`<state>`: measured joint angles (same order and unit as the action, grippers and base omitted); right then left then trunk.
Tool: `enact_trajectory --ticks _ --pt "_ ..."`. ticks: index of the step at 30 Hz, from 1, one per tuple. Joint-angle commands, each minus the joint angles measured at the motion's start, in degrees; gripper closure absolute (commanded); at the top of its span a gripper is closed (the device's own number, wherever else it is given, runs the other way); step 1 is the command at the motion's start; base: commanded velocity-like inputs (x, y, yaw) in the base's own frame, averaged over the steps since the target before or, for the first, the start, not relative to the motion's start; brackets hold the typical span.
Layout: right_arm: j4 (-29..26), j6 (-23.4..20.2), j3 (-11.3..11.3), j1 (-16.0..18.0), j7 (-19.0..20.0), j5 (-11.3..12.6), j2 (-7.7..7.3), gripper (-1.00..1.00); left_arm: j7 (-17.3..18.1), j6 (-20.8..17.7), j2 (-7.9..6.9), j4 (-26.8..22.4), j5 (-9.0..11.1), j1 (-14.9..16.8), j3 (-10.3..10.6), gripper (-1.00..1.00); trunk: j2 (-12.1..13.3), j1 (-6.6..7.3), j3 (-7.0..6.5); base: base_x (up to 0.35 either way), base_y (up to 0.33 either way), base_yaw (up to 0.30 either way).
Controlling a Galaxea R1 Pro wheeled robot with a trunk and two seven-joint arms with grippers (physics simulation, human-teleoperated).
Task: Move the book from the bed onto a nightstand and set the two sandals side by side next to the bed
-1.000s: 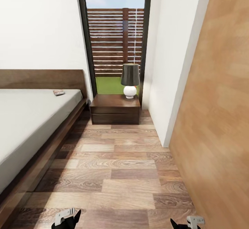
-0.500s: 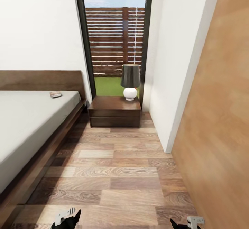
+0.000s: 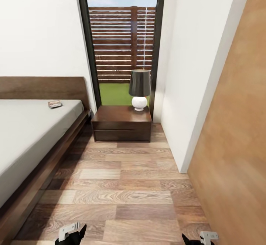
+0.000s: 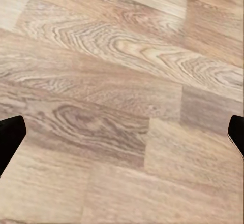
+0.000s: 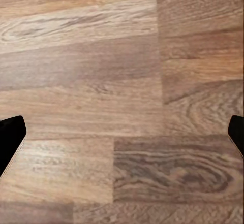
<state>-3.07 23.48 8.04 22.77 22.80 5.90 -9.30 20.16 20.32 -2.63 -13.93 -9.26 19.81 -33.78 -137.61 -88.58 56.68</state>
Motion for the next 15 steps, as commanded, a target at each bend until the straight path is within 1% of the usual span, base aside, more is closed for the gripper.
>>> enact_trajectory --ticks 1,15 --pt "0.1 0.0 0.2 0.0 0.6 0.6 -0.01 -1.00 0.2 0.2 0.03 0.0 -0.6 0.1 -0.5 -1.00 0.0 -0.02 0.05 0.300 0.000 0.000" --pt "0.1 0.0 0.2 0.0 0.6 0.6 -0.01 -1.00 0.2 0.2 0.00 0.0 -0.6 0.1 -0.5 -1.00 0.0 -0.02 0.05 0.299 0.000 0.000"
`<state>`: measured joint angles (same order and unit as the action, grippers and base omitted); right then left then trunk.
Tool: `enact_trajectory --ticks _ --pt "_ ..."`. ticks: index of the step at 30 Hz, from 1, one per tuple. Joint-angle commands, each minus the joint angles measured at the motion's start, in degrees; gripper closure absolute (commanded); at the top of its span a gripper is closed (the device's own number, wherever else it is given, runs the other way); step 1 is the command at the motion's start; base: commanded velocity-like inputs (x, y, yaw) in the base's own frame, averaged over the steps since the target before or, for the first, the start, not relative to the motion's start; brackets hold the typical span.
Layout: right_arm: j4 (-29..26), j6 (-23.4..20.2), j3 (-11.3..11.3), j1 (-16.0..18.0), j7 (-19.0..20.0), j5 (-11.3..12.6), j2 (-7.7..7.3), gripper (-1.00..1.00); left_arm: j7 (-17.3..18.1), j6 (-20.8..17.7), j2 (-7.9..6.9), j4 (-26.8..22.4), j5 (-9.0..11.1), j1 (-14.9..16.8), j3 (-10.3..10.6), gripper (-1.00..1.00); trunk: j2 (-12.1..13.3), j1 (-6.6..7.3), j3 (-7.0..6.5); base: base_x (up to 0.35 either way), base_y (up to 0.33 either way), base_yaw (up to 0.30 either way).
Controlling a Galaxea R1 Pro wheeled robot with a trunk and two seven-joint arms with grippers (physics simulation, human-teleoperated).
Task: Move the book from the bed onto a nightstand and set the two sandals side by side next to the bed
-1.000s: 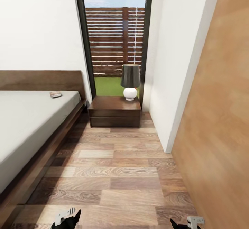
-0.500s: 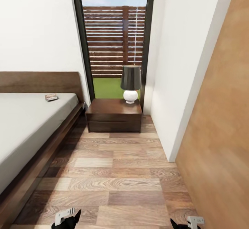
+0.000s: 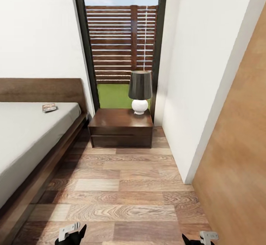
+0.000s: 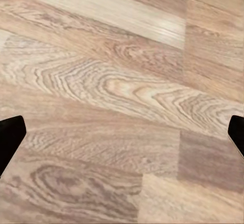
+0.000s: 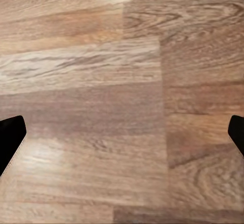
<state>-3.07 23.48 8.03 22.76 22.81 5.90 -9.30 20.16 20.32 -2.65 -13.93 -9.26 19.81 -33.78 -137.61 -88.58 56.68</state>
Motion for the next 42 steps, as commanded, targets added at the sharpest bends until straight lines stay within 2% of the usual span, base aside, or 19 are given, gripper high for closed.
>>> enact_trajectory --ticks 1,42 --pt "0.1 0.0 0.2 0.0 0.6 0.6 -0.01 -1.00 0.2 0.2 0.01 0.0 -0.6 0.1 -0.5 -1.00 0.0 -0.02 0.05 0.297 0.000 0.000" --pt "0.1 0.0 0.2 0.1 0.6 0.6 -0.01 -1.00 0.2 0.2 0.01 0.0 -0.6 0.1 -0.5 -1.00 0.0 -0.02 0.05 0.296 0.000 0.000"
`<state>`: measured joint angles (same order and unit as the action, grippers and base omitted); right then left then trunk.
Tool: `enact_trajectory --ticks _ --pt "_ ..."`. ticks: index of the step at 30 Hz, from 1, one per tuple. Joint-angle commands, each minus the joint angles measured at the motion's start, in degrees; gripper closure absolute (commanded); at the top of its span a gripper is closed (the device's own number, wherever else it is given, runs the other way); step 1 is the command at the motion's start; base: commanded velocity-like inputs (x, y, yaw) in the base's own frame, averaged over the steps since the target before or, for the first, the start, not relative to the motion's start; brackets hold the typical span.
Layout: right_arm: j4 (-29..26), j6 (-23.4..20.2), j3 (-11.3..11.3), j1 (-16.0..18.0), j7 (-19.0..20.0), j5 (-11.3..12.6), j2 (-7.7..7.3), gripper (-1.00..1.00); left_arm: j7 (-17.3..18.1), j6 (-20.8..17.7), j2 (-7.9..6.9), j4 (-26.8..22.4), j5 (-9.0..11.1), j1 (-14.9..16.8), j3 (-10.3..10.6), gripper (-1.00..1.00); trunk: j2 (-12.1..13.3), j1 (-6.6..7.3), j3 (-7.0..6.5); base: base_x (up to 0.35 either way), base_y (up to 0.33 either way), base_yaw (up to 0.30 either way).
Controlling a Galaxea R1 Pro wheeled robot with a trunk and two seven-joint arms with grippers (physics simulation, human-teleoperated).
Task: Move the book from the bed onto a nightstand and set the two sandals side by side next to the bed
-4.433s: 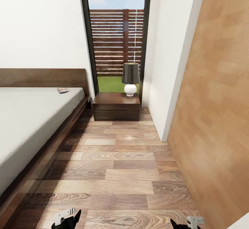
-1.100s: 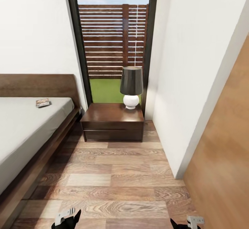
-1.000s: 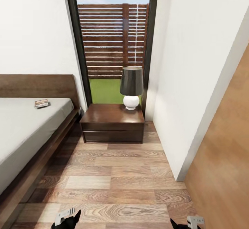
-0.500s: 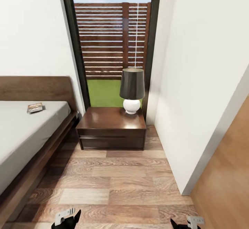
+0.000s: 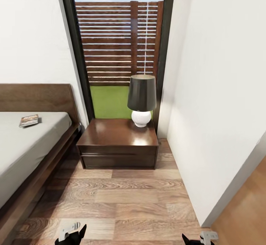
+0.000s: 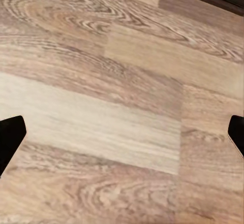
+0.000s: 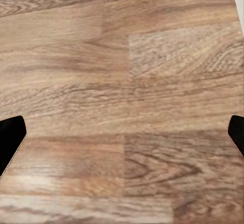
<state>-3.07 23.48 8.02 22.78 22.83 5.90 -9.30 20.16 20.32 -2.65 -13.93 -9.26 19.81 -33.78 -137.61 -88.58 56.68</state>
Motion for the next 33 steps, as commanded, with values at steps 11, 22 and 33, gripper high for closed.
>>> enact_trajectory --ticks 11,22,33 --pt "0.1 0.0 0.2 0.0 0.6 0.6 -0.01 -1.00 0.2 0.2 0.03 0.0 -0.6 0.1 -0.5 -1.00 0.0 -0.02 0.05 0.296 0.000 0.000" --pt "0.1 0.0 0.2 0.0 0.6 0.6 -0.01 -1.00 0.2 0.2 0.02 0.0 -0.6 0.1 -0.5 -1.00 0.0 -0.02 0.05 0.291 0.000 0.000" --pt "0.1 0.0 0.2 0.0 0.6 0.6 -0.01 -1.00 0.2 0.2 0.01 0.0 -0.6 0.1 -0.5 -1.00 0.0 -0.02 0.05 0.264 0.024 0.000"
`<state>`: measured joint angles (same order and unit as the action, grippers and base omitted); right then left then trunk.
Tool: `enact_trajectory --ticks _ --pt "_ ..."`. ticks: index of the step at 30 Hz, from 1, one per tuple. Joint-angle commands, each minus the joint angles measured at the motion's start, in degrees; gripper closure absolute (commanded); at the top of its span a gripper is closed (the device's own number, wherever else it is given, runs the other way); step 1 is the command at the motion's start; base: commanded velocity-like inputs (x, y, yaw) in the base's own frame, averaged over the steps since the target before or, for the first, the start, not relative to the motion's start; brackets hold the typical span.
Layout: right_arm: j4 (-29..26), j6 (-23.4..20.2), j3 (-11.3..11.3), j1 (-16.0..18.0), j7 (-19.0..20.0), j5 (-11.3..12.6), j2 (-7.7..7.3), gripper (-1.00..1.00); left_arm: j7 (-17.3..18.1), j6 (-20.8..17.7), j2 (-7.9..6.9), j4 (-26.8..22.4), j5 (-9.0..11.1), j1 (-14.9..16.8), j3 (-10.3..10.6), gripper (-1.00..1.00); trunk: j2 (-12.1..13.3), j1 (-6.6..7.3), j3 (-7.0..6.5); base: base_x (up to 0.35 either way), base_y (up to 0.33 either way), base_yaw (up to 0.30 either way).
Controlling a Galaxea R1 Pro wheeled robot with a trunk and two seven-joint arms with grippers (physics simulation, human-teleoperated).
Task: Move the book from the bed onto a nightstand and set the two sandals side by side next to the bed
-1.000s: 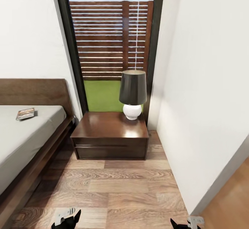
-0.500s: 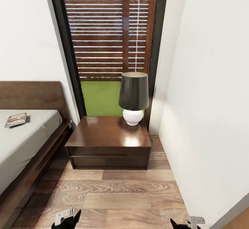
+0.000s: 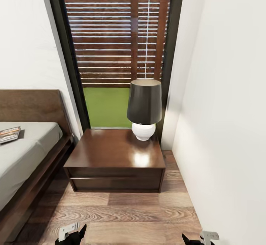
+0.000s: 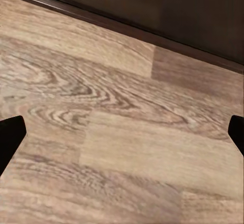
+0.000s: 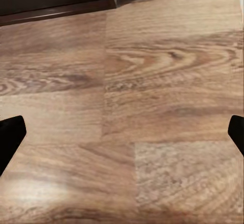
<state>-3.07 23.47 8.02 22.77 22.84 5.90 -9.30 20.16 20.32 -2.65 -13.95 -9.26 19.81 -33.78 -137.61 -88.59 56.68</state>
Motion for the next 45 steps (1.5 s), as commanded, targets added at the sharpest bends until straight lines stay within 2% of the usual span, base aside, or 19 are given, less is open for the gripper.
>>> enact_trajectory --ticks 1,16,45 --pt "0.1 0.0 0.2 0.0 0.6 0.6 -0.02 -1.00 0.2 0.2 0.01 0.1 -0.6 0.1 -0.5 -1.00 0.0 -0.01 0.05 0.196 0.173 0.000" --pt "0.1 0.0 0.2 0.1 0.6 0.6 -0.02 -1.00 0.2 0.2 0.01 0.1 -0.6 0.1 -0.5 -1.00 0.0 -0.01 0.05 0.120 0.244 0.000" --pt "0.1 0.0 0.2 0.0 0.6 0.6 -0.02 -1.00 0.2 0.2 0.01 0.1 -0.6 0.1 -0.5 -1.00 0.0 -0.01 0.05 0.003 0.149 0.000"
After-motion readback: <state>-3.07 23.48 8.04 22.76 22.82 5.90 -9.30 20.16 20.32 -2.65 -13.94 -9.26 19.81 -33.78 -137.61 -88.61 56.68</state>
